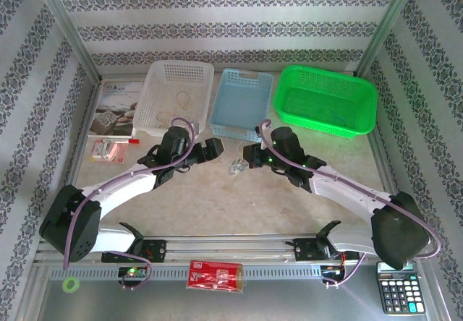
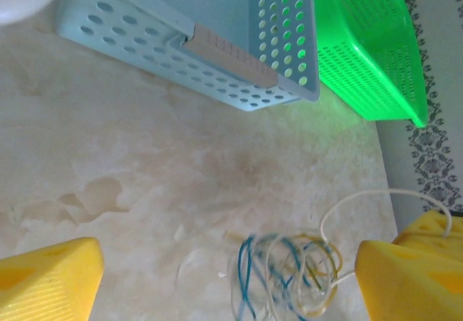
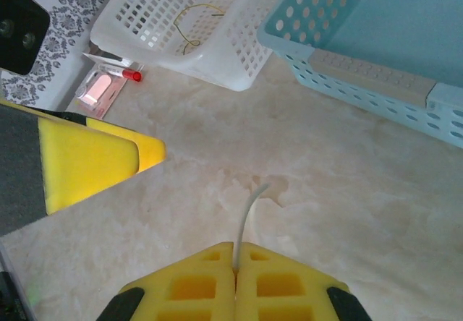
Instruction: Untangle the cables
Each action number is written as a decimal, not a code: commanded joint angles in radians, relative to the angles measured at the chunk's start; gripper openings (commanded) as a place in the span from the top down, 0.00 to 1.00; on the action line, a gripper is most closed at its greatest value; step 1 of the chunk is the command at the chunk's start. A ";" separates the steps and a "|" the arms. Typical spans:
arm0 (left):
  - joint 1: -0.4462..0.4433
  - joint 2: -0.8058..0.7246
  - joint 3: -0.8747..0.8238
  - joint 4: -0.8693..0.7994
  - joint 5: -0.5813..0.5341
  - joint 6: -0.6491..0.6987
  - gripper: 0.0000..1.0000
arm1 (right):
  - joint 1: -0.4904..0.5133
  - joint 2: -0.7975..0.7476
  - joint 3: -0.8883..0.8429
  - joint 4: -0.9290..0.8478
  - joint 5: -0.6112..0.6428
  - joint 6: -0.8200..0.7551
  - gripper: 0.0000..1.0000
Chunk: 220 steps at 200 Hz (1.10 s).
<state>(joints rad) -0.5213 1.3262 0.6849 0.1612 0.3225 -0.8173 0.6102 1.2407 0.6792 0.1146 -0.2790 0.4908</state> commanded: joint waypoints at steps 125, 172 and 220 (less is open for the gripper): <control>0.016 -0.074 0.072 -0.027 -0.036 0.028 0.00 | 0.009 0.103 0.093 -0.034 -0.076 -0.018 0.42; 0.017 -0.089 0.091 -0.109 -0.046 0.064 0.00 | 0.002 0.052 0.056 -0.105 -0.008 -0.040 0.42; 0.017 -0.072 0.011 -0.095 -0.051 0.051 0.00 | 0.018 0.068 -0.008 -0.095 0.017 -0.040 0.48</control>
<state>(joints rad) -0.5205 1.2419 0.7307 0.1032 0.2832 -0.7860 0.6121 1.3067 0.7048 0.0330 -0.2966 0.4667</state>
